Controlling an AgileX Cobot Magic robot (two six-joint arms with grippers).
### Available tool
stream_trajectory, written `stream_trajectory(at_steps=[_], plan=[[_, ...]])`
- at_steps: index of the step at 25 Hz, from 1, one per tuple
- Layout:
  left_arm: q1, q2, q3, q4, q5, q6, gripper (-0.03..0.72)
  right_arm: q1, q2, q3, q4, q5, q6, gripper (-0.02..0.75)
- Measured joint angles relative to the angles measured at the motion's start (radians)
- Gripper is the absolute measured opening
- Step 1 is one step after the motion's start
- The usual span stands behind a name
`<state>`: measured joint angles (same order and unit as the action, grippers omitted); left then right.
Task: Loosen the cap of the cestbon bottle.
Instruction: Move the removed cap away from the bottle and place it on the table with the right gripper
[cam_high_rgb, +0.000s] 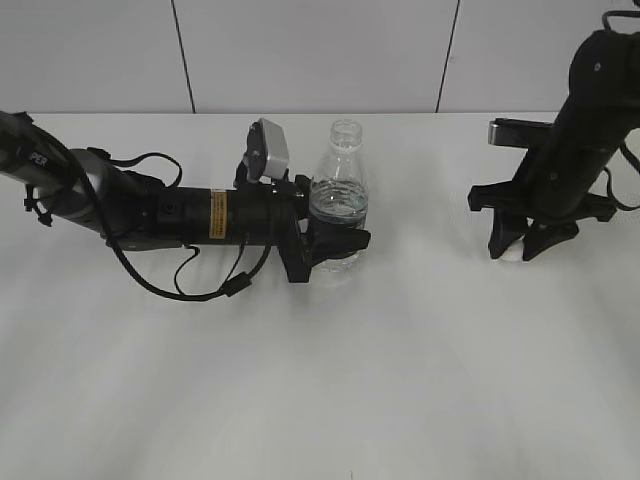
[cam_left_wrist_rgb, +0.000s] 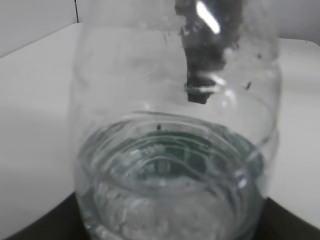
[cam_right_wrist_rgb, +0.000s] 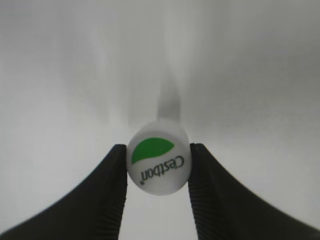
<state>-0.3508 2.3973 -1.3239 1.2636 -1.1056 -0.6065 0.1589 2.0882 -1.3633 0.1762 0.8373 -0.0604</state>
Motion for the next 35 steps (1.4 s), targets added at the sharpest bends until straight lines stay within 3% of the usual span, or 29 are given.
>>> stream_trajectory(at_steps=[14, 20, 24, 35], plan=[[0.000, 0.000, 0.000, 0.000, 0.000, 0.000, 0.408, 0.000, 0.035, 0.001, 0.000, -0.063, 0.026, 0.300], [0.000, 0.000, 0.000, 0.000, 0.000, 0.000, 0.408, 0.000, 0.035, 0.001, -0.001, -0.063, 0.028, 0.467], [0.000, 0.000, 0.000, -0.001, 0.000, 0.000, 0.408, 0.000, 0.035, 0.001, -0.001, -0.061, 0.029, 0.499], [0.000, 0.000, 0.000, -0.010, 0.065, 0.000, 0.408, 0.000, -0.008, -0.236, -0.038, 0.190, 0.029, 0.503]])
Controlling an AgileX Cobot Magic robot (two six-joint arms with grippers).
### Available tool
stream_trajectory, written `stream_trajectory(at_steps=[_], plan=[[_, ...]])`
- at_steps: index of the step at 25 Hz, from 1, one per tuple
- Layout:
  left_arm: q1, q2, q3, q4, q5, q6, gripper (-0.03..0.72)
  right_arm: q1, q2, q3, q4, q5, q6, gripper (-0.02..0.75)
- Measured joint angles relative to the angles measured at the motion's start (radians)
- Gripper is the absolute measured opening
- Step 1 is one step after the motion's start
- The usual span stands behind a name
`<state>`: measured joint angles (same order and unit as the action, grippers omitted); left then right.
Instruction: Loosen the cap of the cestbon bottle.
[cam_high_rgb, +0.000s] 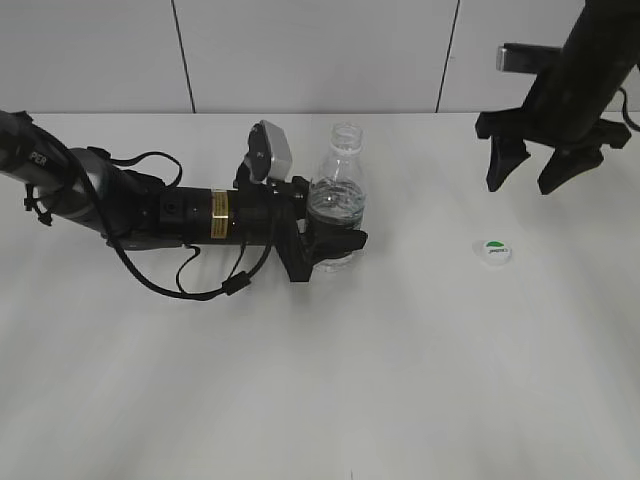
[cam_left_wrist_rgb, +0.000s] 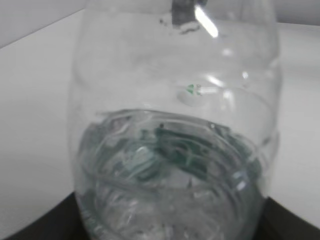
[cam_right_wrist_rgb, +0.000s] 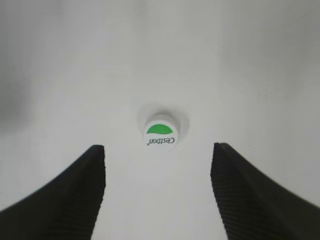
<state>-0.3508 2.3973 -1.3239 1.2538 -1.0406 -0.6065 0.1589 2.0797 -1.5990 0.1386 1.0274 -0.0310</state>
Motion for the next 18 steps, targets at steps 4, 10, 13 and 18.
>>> stream_trajectory(at_steps=[4, 10, 13, 18], plan=[[0.000, 0.000, 0.000, -0.003, 0.002, 0.000, 0.408, 0.000, -0.026, -0.076, -0.002, 0.049, 0.001, 0.503], [-0.001, 0.000, 0.000, -0.014, 0.009, -0.010, 0.408, 0.000, -0.032, -0.112, -0.003, 0.074, 0.001, 0.503], [-0.001, 0.000, 0.000, -0.018, 0.010, -0.024, 0.408, 0.000, -0.032, -0.112, -0.003, 0.079, 0.001, 0.503], [-0.001, 0.000, 0.000, -0.026, 0.013, -0.043, 0.430, 0.000, -0.032, -0.112, -0.003, 0.081, 0.001, 0.503]])
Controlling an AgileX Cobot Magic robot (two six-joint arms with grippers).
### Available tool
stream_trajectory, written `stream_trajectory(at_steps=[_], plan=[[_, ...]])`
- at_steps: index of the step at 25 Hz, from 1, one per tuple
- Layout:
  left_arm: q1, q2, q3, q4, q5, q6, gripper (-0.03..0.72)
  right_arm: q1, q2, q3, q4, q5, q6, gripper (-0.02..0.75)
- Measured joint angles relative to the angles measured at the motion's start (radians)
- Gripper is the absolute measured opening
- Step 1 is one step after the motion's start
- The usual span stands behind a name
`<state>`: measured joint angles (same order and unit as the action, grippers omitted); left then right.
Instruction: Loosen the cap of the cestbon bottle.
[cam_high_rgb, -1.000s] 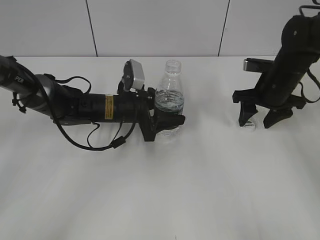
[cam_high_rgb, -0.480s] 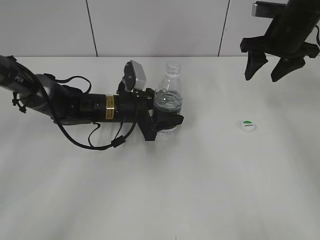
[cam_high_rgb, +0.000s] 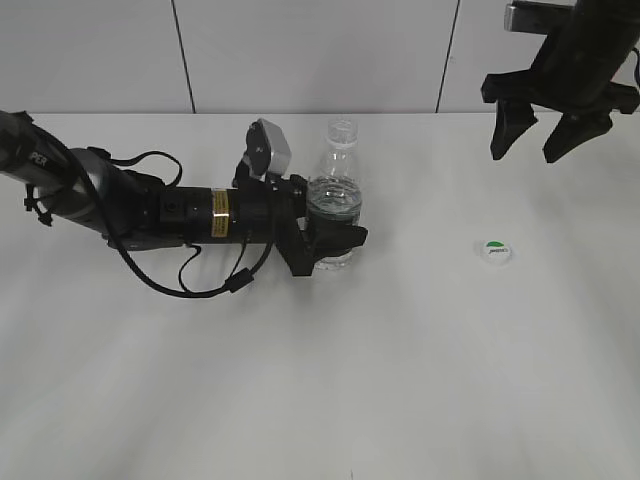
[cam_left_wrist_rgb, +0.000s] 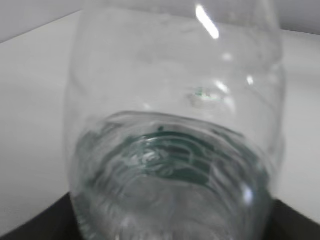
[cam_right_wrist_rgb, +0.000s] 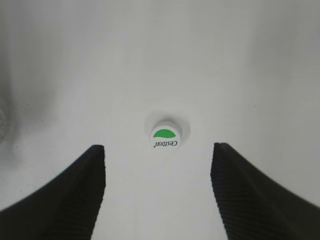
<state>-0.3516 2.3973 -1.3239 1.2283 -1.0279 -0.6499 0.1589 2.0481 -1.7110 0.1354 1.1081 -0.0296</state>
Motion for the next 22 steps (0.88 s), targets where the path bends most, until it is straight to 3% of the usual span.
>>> stream_trajectory(at_steps=[7, 22], plan=[[0.000, 0.000, 0.000, -0.027, 0.005, -0.019, 0.545, 0.000, 0.000, 0.000, -0.002, 0.001, 0.000, 0.503], [0.035, -0.044, 0.000, 0.039, -0.107, -0.169, 0.554, 0.000, 0.000, -0.001, -0.026, 0.044, 0.000, 0.504]])
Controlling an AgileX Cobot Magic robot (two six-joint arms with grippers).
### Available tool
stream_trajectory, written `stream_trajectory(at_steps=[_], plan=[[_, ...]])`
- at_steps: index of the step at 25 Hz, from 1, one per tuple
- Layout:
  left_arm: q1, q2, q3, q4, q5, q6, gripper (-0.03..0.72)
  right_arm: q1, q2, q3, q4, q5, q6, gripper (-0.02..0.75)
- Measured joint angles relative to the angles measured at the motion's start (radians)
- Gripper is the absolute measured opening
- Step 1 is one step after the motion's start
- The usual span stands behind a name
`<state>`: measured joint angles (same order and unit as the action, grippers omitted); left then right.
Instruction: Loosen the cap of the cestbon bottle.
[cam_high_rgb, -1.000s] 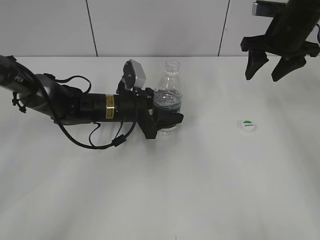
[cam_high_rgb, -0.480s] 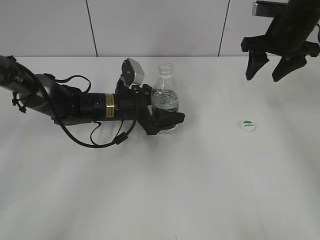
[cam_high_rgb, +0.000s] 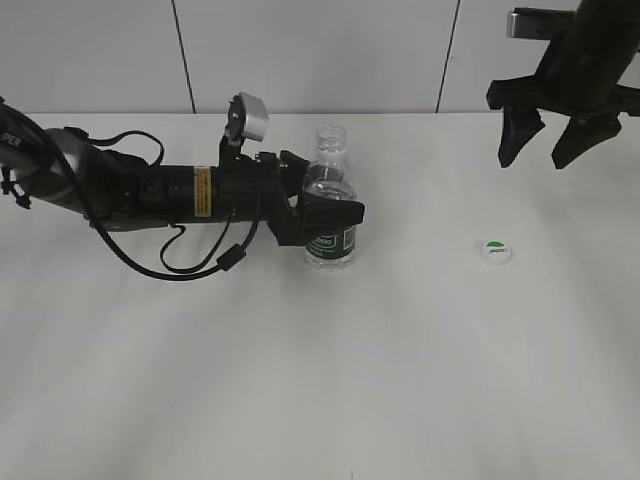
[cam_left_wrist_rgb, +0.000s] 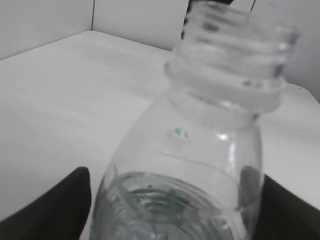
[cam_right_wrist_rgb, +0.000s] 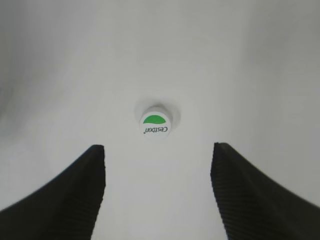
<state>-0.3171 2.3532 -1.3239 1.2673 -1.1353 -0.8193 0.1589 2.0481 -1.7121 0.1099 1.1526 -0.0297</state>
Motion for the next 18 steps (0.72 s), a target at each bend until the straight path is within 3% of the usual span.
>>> stream_trajectory(at_steps=[18], plan=[[0.000, -0.153, 0.000, 0.021, -0.050, -0.050, 0.554, 0.000, -0.001, -0.166, -0.001, 0.062, 0.001, 0.504]])
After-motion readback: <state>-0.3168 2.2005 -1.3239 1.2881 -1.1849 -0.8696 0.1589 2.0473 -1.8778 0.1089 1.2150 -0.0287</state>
